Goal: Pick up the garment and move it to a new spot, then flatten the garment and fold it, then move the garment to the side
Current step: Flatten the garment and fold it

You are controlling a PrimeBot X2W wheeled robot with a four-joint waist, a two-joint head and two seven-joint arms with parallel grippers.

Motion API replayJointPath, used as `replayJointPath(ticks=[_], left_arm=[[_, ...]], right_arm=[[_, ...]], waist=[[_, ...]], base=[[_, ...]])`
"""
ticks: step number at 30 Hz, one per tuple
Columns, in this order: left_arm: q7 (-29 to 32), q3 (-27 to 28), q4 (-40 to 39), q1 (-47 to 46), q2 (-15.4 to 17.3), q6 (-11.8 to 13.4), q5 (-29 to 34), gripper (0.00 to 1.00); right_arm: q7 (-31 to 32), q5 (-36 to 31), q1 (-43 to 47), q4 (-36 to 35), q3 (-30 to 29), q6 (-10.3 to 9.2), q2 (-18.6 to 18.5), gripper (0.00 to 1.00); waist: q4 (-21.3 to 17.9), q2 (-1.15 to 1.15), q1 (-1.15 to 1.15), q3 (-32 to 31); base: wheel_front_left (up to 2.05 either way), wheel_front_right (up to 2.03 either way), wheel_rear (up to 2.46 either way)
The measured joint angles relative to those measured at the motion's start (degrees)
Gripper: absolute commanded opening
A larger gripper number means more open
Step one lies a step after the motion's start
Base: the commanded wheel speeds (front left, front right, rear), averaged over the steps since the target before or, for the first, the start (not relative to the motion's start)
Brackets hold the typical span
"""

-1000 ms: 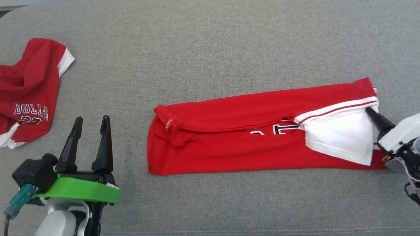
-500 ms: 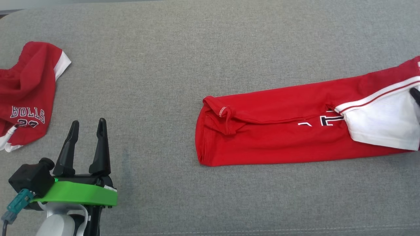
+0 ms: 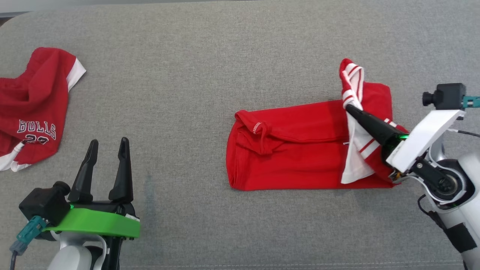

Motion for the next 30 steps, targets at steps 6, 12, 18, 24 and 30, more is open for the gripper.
replayJointPath(ticks=[6,12,18,24,30], left_arm=[[0.0,-0.6,0.3,-0.1,0.0,-0.3,0.0,1.0],[0.0,-0.6,0.9,-0.1,-0.2,-0.3,0.0,1.0],[0.0,-0.7,1.4,-0.1,-0.4,-0.3,0.0,1.0],[0.5,-1.1,1.5,-0.4,-0.5,-0.6,0.0,1.0],[0.5,-1.3,1.6,-0.4,-0.6,-0.7,0.0,1.0]], right_arm=[[-0.5,-2.1,0.0,-2.5,3.9,-0.63,5.2,0.0],[-2.3,-6.2,-1.6,-1.9,7.1,-3.7,10.2,0.0],[-2.9,-7.1,-2.3,-0.9,9.3,-5.22,13.2,0.0],[-3.9,-8.7,-4.3,1.1,10.7,-6.21,15.8,0.14],[-4.6,-9.9,-6.1,2.2,13.2,-6.56,19.7,1.0]], waist=[[1.4,0.0,0.0,-0.2],[2.7,0.0,0.0,0.2],[3.1,0.0,0.0,0.4],[3.1,0.0,0.0,0.8],[3.1,0.0,0.0,1.3]], base=[[0.0,0.0,0.0],[0.0,0.0,0.0],[0.0,0.0,0.0],[0.0,0.0,0.0],[0.0,0.0,0.0]])
